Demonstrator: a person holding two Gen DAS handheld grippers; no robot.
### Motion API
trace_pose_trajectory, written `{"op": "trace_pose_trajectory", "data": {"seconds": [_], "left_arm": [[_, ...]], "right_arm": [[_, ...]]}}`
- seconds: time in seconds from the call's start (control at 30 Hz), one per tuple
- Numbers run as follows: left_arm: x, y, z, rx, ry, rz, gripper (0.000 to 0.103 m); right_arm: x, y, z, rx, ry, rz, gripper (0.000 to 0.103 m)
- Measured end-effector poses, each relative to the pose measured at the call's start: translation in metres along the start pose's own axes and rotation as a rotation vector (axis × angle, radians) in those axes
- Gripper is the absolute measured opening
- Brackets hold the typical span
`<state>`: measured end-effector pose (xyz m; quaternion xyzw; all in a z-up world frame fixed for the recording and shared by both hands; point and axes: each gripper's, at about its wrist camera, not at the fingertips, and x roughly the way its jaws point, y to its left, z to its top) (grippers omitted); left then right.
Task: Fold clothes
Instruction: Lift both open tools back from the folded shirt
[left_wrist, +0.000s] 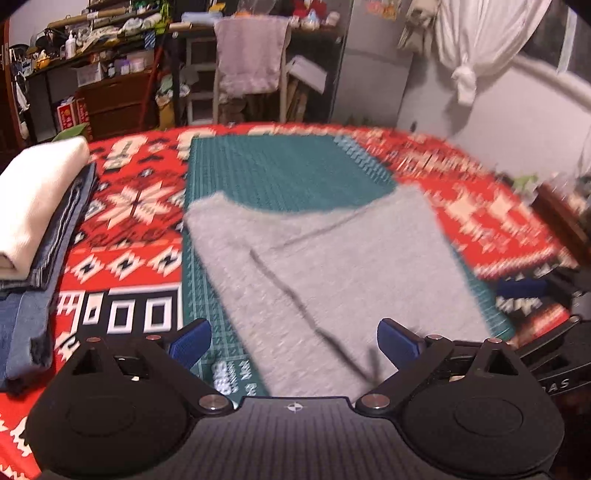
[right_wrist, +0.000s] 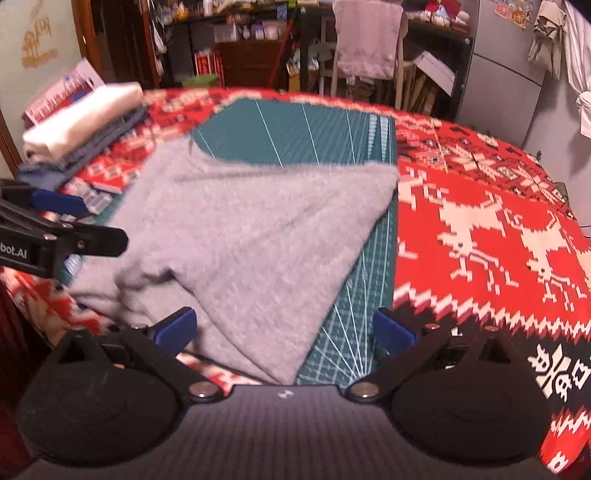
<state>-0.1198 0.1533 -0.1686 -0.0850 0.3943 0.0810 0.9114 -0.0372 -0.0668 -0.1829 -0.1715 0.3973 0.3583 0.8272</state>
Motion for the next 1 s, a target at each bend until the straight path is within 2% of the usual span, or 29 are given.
{"op": "trace_pose_trajectory", "data": {"seconds": [0.13, 0.27, 0.43, 1.0], "left_arm": [[0.014, -0.001, -0.008, 0.026, 0.055, 0.037, 0.097], [0.02, 0.004, -0.012, -0.013, 0.062, 0.03, 0.103], [0.022, 0.0, -0.011, 0.01, 0.077, 0.036, 0.103], [0.02, 0.002, -0.014, 0.002, 0.049, 0.032, 0.103]], "right_arm": [[0.007, -0.002, -0.005, 0.013, 0.021, -0.004, 0.103], [0.008, -0.003, -0.006, 0.009, 0.015, -0.004, 0.103], [0.007, -0.003, -0.008, 0.009, 0.002, -0.004, 0.103], [0.006, -0.002, -0.01, 0.032, -0.019, -0.016, 0.103]]}}
